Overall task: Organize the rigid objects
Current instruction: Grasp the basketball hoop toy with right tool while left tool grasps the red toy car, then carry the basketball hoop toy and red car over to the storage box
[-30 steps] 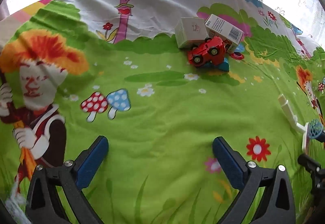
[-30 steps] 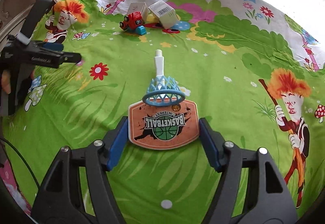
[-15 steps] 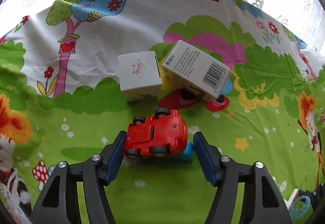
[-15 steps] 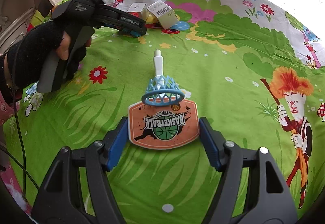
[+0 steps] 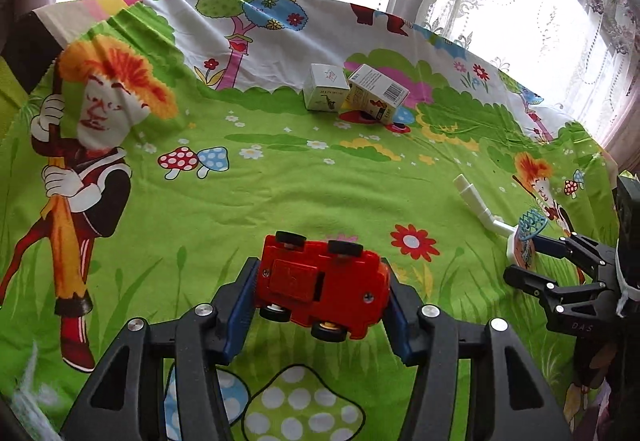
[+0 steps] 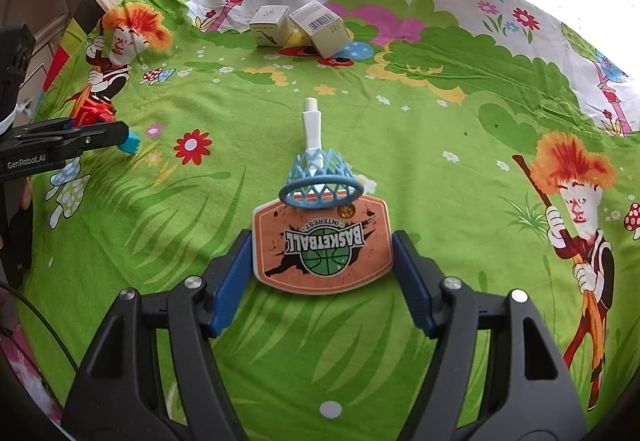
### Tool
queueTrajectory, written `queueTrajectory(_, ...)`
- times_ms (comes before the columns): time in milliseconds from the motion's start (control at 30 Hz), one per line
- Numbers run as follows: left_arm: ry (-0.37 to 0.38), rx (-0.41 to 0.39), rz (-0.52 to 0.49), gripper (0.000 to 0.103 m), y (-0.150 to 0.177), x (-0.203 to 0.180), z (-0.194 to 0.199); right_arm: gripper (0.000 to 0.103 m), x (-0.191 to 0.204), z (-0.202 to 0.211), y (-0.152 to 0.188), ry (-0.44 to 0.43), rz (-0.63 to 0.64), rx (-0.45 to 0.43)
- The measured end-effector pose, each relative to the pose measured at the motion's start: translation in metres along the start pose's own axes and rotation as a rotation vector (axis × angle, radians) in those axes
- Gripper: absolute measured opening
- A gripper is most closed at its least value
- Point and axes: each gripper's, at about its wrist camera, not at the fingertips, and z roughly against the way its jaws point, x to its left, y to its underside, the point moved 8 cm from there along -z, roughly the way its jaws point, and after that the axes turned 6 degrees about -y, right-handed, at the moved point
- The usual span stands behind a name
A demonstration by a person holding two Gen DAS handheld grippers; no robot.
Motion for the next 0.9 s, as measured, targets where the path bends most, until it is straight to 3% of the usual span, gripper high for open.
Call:
queueTrajectory(233,0.017,-0.001,0.005,0.056,0.021,0.013,0.031,0.071,0.001,0.008,0.005,0.055,-0.064,-0.015)
queueTrajectory(400,0.018,0.008,-0.021,0.056,0.04,0.015,0.046,0.071,0.023,0.038,0.018,0.023,-0.152,-0.079)
queueTrajectory(900,0.054,-0.003,-0.104,0.056,0.086,-0.017,0.092,0.071,0.085,0.1,0.079,0.03,-0.125,-0.089)
